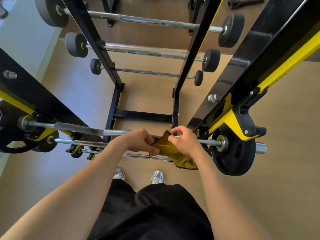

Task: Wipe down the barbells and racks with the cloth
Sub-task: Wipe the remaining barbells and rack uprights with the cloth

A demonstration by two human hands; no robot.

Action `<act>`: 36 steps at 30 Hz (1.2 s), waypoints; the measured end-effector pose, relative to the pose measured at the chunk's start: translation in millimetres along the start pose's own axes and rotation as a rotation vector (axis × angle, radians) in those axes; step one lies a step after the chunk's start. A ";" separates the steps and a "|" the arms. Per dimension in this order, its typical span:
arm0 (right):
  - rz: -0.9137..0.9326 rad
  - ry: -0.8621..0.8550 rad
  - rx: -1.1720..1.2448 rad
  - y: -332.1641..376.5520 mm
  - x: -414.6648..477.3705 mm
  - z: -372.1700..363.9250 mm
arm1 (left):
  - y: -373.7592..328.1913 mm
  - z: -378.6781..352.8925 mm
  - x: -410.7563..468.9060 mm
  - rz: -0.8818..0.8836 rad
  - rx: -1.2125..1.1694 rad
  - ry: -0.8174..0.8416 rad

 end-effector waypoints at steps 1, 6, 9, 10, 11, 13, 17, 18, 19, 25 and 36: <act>-0.018 0.059 -0.060 -0.5 2.4 0.5 | 3.2 -2.3 1.3 0.009 0.032 0.032; 0.259 -0.121 -0.278 27.4 17.4 3.5 | 15.3 -9.8 10.1 0.096 -0.177 0.102; 0.427 -0.325 -0.301 38.3 32.8 -9.1 | 25.2 -3.0 20.1 0.137 -0.234 -0.121; 0.437 -0.373 -0.387 38.1 38.6 -17.5 | 29.2 0.8 21.8 0.153 -0.199 -0.232; 0.459 -0.424 -0.506 36.8 43.1 -26.8 | 32.4 5.7 21.3 0.164 -0.128 -0.352; 0.503 -0.343 -0.654 28.3 49.1 -54.4 | 37.3 15.8 17.1 0.151 0.099 -0.552; 0.543 0.039 -0.877 2.8 48.4 -107.9 | 58.6 9.3 22.8 0.142 0.518 -0.350; 0.577 0.018 -0.979 1.0 50.6 -110.0 | 65.1 4.8 25.5 0.164 0.538 -0.283; 0.607 0.012 -1.054 0.8 56.8 -110.1 | 70.8 0.5 29.4 0.178 0.546 -0.255; 0.384 0.421 -0.925 1.7 100.9 -107.3 | 81.0 -5.8 41.1 0.161 0.587 -0.351; 0.643 0.071 -1.228 -16.5 68.5 -106.6 | 81.1 -5.3 42.4 0.160 0.540 -0.386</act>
Point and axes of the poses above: each hand's wrist, its own x-axis towards the middle knuckle, its own z-axis out of the back of the hand, y = z × x, the point moved 5 cm from there along x, towards the middle knuckle, and after that the axes turned 6 degrees about x, right-handed, at the moved point
